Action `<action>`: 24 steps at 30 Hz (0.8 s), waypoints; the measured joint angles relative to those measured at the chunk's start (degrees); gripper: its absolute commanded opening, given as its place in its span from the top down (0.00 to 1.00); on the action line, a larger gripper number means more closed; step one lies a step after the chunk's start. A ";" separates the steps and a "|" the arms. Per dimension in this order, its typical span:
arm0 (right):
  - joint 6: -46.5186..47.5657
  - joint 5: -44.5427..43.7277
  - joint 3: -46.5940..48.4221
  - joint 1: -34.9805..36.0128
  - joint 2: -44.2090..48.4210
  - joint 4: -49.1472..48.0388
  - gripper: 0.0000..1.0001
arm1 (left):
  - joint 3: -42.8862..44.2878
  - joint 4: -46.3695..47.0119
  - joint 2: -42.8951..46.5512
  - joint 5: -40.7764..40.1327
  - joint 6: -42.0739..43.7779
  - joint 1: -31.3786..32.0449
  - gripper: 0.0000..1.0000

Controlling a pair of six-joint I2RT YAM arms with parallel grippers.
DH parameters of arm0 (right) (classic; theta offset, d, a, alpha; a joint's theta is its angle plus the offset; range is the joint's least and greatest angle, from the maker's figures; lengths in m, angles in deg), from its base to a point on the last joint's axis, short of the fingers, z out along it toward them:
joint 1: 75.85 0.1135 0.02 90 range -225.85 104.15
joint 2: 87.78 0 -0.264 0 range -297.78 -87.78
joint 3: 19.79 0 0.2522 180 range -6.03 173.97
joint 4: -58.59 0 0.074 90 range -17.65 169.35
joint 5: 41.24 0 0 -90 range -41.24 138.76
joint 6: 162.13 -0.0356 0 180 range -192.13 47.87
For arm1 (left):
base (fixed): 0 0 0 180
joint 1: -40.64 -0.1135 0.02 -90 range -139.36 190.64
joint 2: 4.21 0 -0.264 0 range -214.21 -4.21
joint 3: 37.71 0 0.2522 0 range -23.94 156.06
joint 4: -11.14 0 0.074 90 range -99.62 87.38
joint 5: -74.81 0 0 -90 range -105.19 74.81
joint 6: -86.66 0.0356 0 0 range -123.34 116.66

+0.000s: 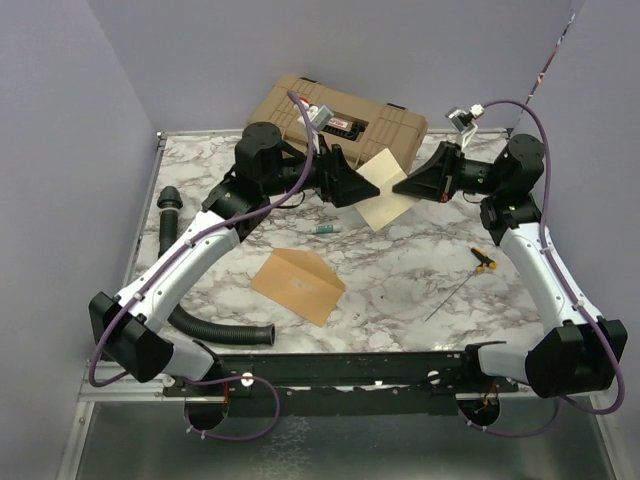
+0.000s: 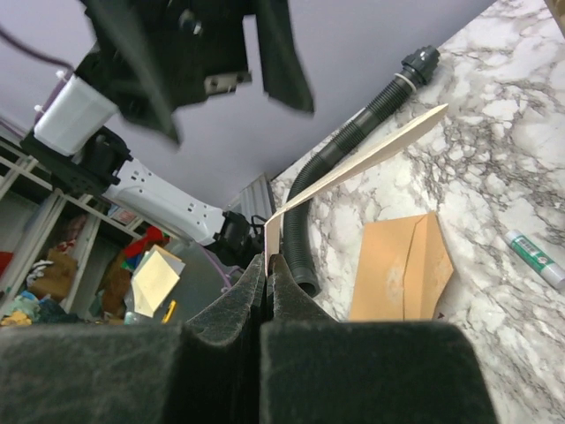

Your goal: Place the letter into the envelope and seal it

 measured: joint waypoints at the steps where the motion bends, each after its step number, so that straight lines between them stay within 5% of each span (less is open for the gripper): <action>1: -1.27 0.02 -0.09 0.11 -0.04 -1.42 1.00 | 0.00 -0.09 0.00 -0.83 0.57 1.60 0.22; 12: -5.68 2.60 -0.20 1.14 -0.46 -7.41 1.00 | 0.76 -0.26 -2.29 -2.89 5.11 5.73 0.29; 16: -5.60 3.50 -0.17 1.25 -0.46 -7.43 1.00 | 0.76 -0.37 -2.60 -2.73 6.47 5.81 0.49; 24: -3.02 3.85 1.57 1.27 -1.51 -4.13 1.00 | 0.63 -0.59 -3.52 3.72 7.63 6.10 0.70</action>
